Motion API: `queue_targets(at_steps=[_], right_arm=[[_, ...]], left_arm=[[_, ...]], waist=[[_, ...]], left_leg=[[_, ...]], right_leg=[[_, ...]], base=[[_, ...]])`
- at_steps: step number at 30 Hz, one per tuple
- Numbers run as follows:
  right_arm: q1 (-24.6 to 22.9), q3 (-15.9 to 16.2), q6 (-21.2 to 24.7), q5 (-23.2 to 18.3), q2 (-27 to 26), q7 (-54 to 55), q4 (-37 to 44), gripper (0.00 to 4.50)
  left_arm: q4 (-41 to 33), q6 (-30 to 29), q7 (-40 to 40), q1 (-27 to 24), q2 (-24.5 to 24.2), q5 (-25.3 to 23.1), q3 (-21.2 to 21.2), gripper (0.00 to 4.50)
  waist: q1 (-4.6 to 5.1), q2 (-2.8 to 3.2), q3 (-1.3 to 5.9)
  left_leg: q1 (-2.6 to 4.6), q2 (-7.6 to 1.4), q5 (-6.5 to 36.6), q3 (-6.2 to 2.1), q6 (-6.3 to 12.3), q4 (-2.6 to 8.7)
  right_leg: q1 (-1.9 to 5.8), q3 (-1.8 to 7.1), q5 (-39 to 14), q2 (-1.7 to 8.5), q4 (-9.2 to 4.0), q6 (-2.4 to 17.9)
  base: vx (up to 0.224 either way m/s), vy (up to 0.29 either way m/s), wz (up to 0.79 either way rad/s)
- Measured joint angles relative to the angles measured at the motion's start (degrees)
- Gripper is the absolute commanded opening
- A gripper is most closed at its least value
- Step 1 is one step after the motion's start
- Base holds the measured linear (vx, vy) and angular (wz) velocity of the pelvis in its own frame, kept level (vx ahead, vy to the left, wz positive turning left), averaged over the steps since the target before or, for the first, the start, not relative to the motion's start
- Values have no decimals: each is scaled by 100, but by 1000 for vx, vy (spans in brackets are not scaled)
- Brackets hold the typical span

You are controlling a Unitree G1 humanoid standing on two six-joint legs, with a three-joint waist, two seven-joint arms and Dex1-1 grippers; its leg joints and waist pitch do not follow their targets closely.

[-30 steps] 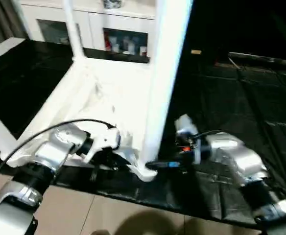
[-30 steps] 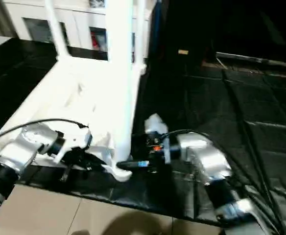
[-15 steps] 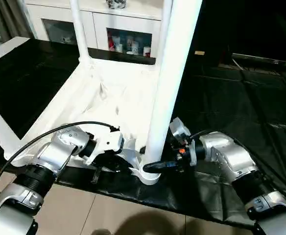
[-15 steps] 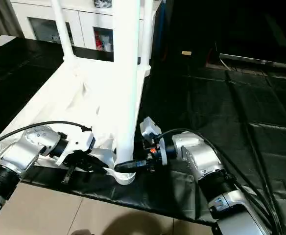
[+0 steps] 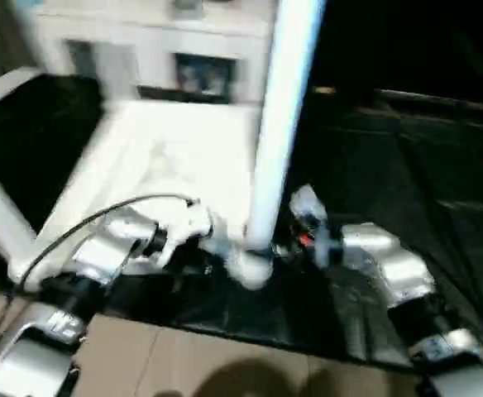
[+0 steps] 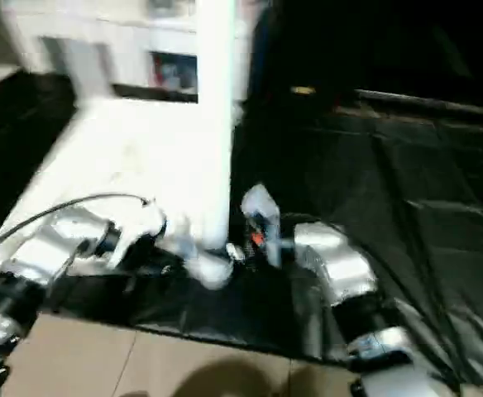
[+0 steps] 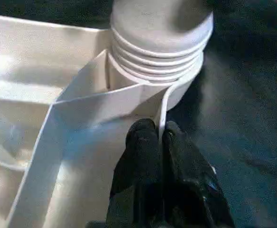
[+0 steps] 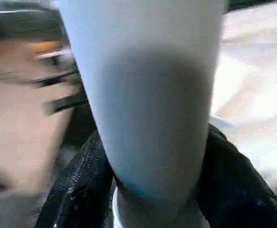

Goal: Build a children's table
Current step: Rotate leg to tighten

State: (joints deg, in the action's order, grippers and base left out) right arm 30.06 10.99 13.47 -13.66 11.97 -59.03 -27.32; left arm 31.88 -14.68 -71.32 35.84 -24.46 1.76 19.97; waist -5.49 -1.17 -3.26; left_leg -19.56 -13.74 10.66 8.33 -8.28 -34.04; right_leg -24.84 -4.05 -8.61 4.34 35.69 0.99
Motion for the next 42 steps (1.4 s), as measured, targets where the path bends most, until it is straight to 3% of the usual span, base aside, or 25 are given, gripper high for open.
queue_targets(at_steps=[6, 8, 14, 15, 18, 26, 32, 35, 42], right_arm=[[360, -371, 126, 435, -686, 2072, -450, 202], [439, -434, 137, 489, -808, 2520, -561, 199], [675, -641, 100, 673, -1086, 3245, -915, 199], [672, -648, 86, 681, -1087, 3245, -928, 253], [566, -704, -24, 645, -1134, 3230, -866, 277], [192, -640, -396, 444, -808, 2136, -532, 360], [12, -453, -426, 275, -161, 833, -315, 360], [12, -362, -489, 208, 147, 126, -315, 360], [57, -211, -431, -41, 527, -1164, -314, 360]], left_arm=[[501, -512, 1230, 350, 570, -168, -283, 0], [595, -595, 1537, 417, 722, -207, -329, 0], [786, -665, 2146, 545, 1013, -338, -412, 0], [789, -667, 2157, 545, 1026, -350, -412, 0], [785, -648, 2139, 544, 1038, -366, -412, 0], [712, -34, 1573, 384, 801, -332, -381, 0], [647, 324, 954, 288, 588, -305, -330, 0], [638, 569, 523, 218, 414, -256, -300, 0], [414, 793, -207, 55, 173, -148, -194, 0]], waist=[[213, 10, 7], [231, 31, 14], [261, 38, 14], [259, 39, 13], [248, 43, 13], [196, 93, 17], [56, 97, 20], [30, 97, 20], [-83, 83, 13]], left_leg=[[5, -1, 0, -34, 0, -1], [3, -5, 1, -59, 2, 2], [30, -1, 6, -53, 10, 5], [48, -1, 7, -51, 13, 8], [58, -1, 9, -48, 15, 24], [67, -6, 8, -40, 11, 95], [58, -11, 7, -32, 10, 119], [57, -11, 7, -19, 10, 116], [49, -11, 7, -2, 11, 105]], right_leg=[[-1, -93, 0, 15, -101, 0], [21, -154, 0, 25, -174, 0], [66, -159, 16, 29, -248, 26], [83, -159, 22, 29, -254, 33], [92, -158, 26, 29, -253, 37], [76, -159, 160, 25, -247, 48], [60, -156, 160, 19, -249, 48], [57, -150, 160, 23, -249, 48], [55, -150, 158, 39, -249, 45]], base=[[0, 0, 0], [0, 0, 0], [0, 0, 0], [0, 0, 0], [0, 0, 0], [0, 0, 0], [0, 0, 0], [0, 0, 0], [0, 0, 0]])
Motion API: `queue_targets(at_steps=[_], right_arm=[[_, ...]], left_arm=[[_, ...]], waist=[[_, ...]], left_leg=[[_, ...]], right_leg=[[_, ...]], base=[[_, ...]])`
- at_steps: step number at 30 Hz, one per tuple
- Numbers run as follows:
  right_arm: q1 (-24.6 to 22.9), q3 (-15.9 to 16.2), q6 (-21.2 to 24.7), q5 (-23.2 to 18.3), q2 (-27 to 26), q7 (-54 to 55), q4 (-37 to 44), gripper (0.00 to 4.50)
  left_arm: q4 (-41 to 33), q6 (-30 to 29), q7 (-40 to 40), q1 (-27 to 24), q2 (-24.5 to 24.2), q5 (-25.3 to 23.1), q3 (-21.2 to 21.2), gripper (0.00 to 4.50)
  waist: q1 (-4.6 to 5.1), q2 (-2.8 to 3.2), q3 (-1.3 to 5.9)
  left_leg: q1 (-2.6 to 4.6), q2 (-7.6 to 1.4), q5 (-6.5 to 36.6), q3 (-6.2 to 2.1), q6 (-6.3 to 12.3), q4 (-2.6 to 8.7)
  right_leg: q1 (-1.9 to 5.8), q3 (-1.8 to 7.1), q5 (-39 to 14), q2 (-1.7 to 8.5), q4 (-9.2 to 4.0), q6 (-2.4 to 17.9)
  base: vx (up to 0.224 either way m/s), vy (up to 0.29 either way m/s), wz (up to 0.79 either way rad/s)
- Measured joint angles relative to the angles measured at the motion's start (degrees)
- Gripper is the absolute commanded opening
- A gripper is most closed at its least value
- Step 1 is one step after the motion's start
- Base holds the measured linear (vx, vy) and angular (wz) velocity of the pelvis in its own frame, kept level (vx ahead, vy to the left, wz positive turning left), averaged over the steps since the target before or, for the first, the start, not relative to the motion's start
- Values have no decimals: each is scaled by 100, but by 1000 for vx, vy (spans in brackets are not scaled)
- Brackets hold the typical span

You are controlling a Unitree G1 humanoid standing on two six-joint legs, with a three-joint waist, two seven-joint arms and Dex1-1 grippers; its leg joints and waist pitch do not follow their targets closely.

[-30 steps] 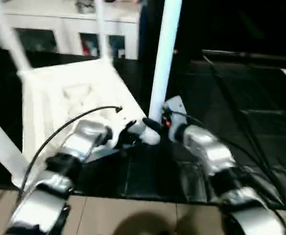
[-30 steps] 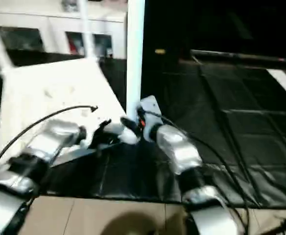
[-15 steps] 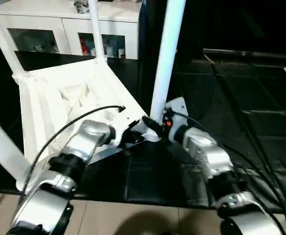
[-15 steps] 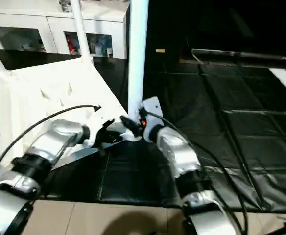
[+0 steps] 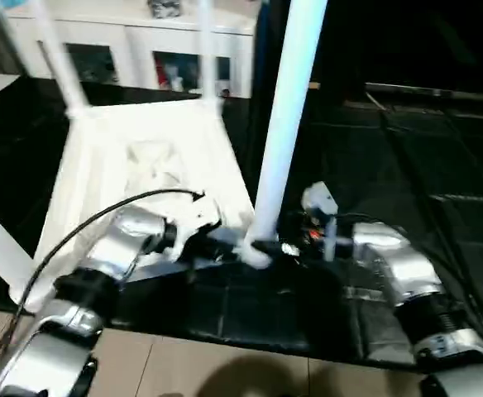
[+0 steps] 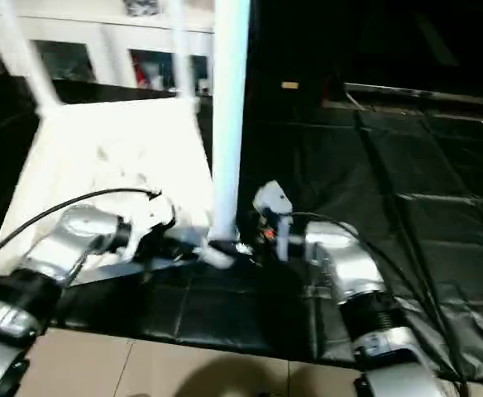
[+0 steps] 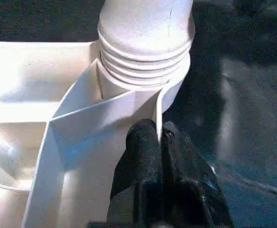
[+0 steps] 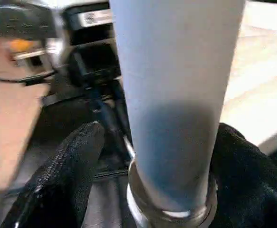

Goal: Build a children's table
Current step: Rotate leg to tighten

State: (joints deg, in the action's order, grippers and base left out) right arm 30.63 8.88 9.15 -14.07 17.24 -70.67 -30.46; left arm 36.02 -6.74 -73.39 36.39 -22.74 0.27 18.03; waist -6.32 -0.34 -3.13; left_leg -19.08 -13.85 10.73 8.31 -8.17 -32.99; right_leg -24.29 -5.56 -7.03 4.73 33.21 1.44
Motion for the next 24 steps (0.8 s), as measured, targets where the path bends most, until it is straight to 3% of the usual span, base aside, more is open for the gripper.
queue_targets(at_steps=[16, 24], right_arm=[[354, 290, -23, -10, 20, -1189, -525, 223], [395, 288, -119, 18, -5, -1226, -623, 201]], left_arm=[[-484, 325, -783, -274, -394, 10, 153, 0], [-492, 310, -763, -276, -403, 5, 156, 0]], waist=[[-167, -75, 4], [-173, -107, 13]], left_leg=[[-1, 0, 0, 38, 1, -3], [3, -1, 0, 45, 1, -19]], right_leg=[[4, -3, -33, 39, 34, -32], [-4, -2, -79, 48, 96, -45]], base=[[0, 0, 0], [0, 0, 0]])
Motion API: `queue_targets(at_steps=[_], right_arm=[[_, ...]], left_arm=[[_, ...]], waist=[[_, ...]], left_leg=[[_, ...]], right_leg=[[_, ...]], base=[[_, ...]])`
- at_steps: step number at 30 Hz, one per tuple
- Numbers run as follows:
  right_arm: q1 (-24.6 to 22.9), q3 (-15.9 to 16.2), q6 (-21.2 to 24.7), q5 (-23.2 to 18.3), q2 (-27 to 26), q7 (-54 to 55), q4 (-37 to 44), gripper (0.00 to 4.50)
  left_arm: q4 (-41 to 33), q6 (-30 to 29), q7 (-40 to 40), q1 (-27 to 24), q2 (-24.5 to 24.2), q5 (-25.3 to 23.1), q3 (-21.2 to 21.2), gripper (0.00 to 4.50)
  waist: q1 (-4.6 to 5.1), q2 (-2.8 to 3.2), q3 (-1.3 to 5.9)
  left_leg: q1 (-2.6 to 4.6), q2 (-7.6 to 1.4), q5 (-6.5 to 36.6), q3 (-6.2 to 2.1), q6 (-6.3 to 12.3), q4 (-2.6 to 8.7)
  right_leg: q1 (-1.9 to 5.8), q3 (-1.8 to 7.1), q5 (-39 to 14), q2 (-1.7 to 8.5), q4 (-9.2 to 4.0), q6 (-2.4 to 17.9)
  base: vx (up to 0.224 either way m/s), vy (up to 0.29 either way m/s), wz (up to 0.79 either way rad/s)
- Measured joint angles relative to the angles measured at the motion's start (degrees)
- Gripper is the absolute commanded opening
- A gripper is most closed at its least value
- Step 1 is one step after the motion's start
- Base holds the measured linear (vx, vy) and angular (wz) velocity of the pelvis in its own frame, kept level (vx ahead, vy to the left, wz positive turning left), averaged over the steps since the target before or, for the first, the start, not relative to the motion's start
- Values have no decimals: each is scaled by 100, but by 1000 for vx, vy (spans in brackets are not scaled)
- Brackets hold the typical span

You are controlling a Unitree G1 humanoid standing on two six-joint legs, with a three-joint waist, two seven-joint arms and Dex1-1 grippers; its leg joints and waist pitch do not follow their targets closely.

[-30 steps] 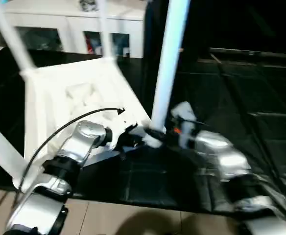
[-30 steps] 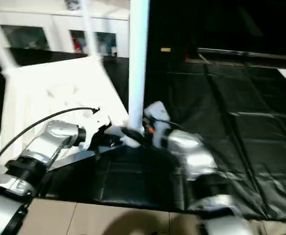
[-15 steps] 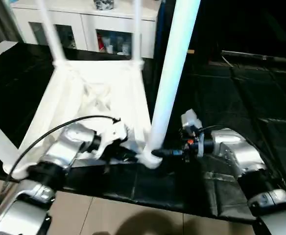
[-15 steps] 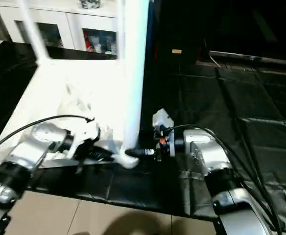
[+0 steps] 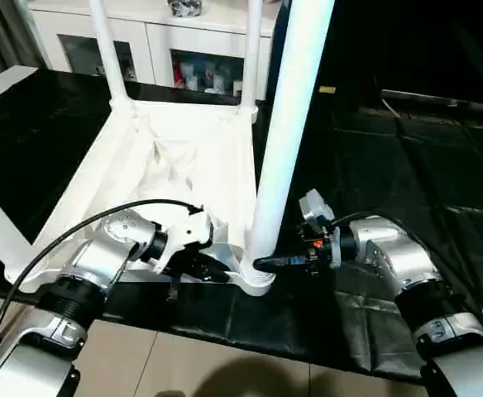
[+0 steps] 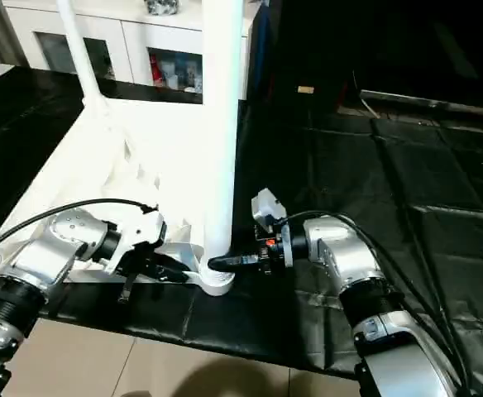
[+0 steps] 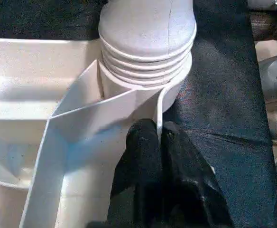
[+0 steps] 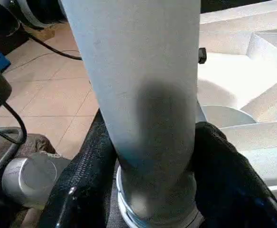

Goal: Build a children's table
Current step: Rotate leg to tighten

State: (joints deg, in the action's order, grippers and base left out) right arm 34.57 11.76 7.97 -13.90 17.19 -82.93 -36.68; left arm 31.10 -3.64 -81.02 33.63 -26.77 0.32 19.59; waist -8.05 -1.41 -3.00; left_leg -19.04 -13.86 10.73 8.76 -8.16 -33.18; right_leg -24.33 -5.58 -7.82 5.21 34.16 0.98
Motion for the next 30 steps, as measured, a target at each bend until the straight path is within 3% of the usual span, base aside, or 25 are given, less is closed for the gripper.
queue_targets(at_steps=[4, 10, 18, 20, 23, 27, 29, 30], right_arm=[[-27, -50, 85, -1, -25, 23, 31, 200], [-347, -394, 248, 5, -117, 868, 278, 200], [-290, -918, 256, 490, -1033, 3648, 195, 196], [-170, -935, 281, 568, -1221, 4209, 98, 196], [181, -1045, 311, 747, -1601, 5197, -267, 196], [342, -1080, 287, 920, -1707, 5678, -405, 196], [320, -1102, 272, 911, -1707, 5650, -383, 263], [306, -1113, 271, 899, -1708, 5615, -365, 265]], left_arm=[[-2, -145, 119, 17, 119, -17, -3, 0], [205, -634, 740, 161, 467, -108, -103, 0], [778, -1409, 2414, 532, 1139, -293, -490, 0], [870, -1514, 2729, 605, 1248, -308, -568, 0], [1136, -1586, 3327, 778, 1465, -406, -720, 0], [1291, -1605, 3767, 896, 1656, -457, -756, 0], [1283, -1602, 3757, 897, 1658, -454, -755, 0], [1280, -1598, 3753, 896, 1658, -454, -755, 0]], waist=[[-11, 1, 1], [14, 7, 5], [409, 39, 39], [494, 56, 43], [609, 76, 36], [630, 85, 33], [620, 89, 36], [618, 87, 37]], left_leg=[[-1, 2, 0, 3, 0, 0], [15, 5, 0, 6, 0, -6], [12, 11, 0, -50, 0, -39], [-3, 6, 1, -76, 2, -35], [-5, 4, 2, -93, 4, -38], [-3, 11, 13, -94, 23, -36], [0, 12, 15, -88, 26, -28], [1, 12, 15, -85, 26, -24]], right_leg=[[5, 5, 0, 5, 1, 0], [32, 14, -1, 6, 1, -2], [37, -55, -2, 5, -67, -4], [46, -124, -2, 19, -137, -4], [56, -157, -2, 19, -201, -4], [69, -159, -2, 21, -243, -4], [69, -148, -1, 20, -238, -2], [67, -142, 0, 20, -229, 0]], base=[[0, 0, 0], [0, 0, 0], [0, 0, 0], [0, 0, 0], [0, 0, 0], [0, 0, 0], [0, 0, 0], [0, 0, 0]])
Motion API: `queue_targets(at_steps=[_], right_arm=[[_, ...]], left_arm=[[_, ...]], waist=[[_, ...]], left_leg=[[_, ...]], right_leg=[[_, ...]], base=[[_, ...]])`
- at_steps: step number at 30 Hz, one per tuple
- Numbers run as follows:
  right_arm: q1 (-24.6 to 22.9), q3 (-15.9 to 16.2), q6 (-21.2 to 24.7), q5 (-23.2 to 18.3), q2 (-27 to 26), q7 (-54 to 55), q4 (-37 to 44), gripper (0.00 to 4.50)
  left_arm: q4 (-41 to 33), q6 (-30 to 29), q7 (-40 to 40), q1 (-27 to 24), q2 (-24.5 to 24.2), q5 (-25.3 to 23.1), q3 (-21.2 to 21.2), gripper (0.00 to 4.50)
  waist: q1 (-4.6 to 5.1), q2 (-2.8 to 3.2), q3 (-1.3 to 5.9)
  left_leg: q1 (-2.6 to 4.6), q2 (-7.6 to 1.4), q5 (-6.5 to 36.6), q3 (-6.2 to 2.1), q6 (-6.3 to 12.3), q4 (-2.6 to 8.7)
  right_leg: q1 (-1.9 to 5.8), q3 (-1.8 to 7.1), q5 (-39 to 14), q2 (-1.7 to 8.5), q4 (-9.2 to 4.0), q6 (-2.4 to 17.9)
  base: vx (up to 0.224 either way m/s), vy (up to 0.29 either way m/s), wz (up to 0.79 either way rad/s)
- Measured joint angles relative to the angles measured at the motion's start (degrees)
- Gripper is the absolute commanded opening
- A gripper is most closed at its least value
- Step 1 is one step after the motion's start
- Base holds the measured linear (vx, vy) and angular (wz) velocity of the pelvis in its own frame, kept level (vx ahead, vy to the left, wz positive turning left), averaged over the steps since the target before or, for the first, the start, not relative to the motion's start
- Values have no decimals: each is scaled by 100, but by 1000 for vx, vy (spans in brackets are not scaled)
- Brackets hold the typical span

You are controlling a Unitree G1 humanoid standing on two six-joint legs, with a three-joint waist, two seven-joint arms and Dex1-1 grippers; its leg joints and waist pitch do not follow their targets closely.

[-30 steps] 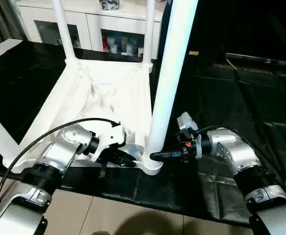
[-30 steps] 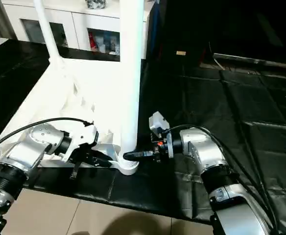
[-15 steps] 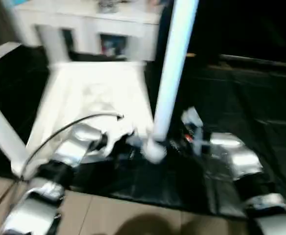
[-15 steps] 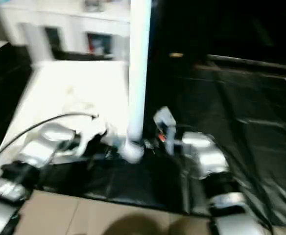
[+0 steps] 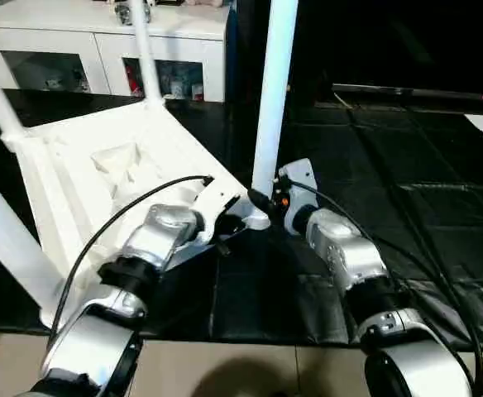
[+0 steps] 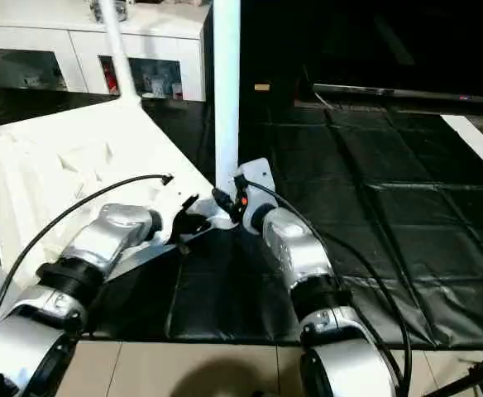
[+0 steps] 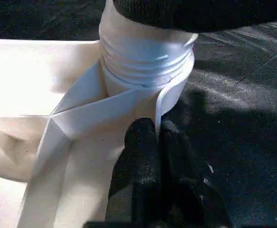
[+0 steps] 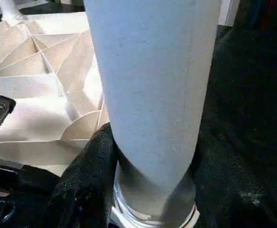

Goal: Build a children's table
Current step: Rotate leg to tighten

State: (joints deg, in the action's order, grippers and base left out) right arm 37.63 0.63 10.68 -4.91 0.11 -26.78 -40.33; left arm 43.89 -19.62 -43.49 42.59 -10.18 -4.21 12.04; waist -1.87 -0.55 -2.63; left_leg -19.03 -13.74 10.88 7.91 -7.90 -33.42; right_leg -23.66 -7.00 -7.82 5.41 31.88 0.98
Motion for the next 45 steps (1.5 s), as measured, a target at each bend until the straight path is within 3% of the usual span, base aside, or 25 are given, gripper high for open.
queue_targets(at_steps=[3, 4, 13, 20, 27, 33, 45], right_arm=[[-97, -13, -26, -38, 8, -101, 114, 273], [-128, -12, -73, -50, 48, -204, 138, 304], [-372, 102, -197, -293, 653, -1603, 392, 365], [-516, 470, -204, -482, 1421, -3468, 565, 436], [-518, 901, -167, -628, 1792, -4856, 649, 436], [-364, 1119, -229, -614, 1872, -5517, 494, 436], [-140, 1127, -399, -633, 1660, -5752, 82, 316]], left_arm=[[-15, 25, -71, 0, -12, 0, 8, 0], [-14, 71, -143, 0, -38, -1, 14, 0], [-243, 462, -823, -161, -318, 29, 87, 0], [-625, 881, -2023, -481, -861, 228, 274, 0], [-1013, 1186, -3077, -735, -1277, 370, 541, 0], [-1184, 1390, -3630, -838, -1548, 445, 663, 0], [-1399, 1502, -3838, -898, -1676, 444, 799, 0]], waist=[[-23, -1, 1], [-35, -1, 1], [-147, 0, 1], [-265, 0, -1], [-455, -8, -3], [-494, -20, -3], [-521, -51, 4]], left_leg=[[7, 0, 0, 8, -1, 12], [7, -1, 0, 10, -2, 24], [-1, -13, -2, 22, -5, 60], [-13, -13, -2, 38, -5, 57], [-19, -15, -2, 55, -6, 53], [-37, -15, -2, 64, -6, 41], [-54, -15, -3, 79, -6, 25]], right_leg=[[-7, 12, 30, 0, 33, 35], [-13, 11, 32, -1, 38, 35], [-71, 19, 88, -5, 110, 46], [-92, 29, 86, -4, 118, 57], [-91, 61, 77, -4, 126, 42], [-91, 86, 75, -5, 131, 39], [-91, 126, 73, -9, 148, 36]], base=[[0, 0, 0], [0, 0, 0], [0, 0, 0], [0, 0, 0], [0, 0, 0], [0, 0, 0], [0, 0, 0]])
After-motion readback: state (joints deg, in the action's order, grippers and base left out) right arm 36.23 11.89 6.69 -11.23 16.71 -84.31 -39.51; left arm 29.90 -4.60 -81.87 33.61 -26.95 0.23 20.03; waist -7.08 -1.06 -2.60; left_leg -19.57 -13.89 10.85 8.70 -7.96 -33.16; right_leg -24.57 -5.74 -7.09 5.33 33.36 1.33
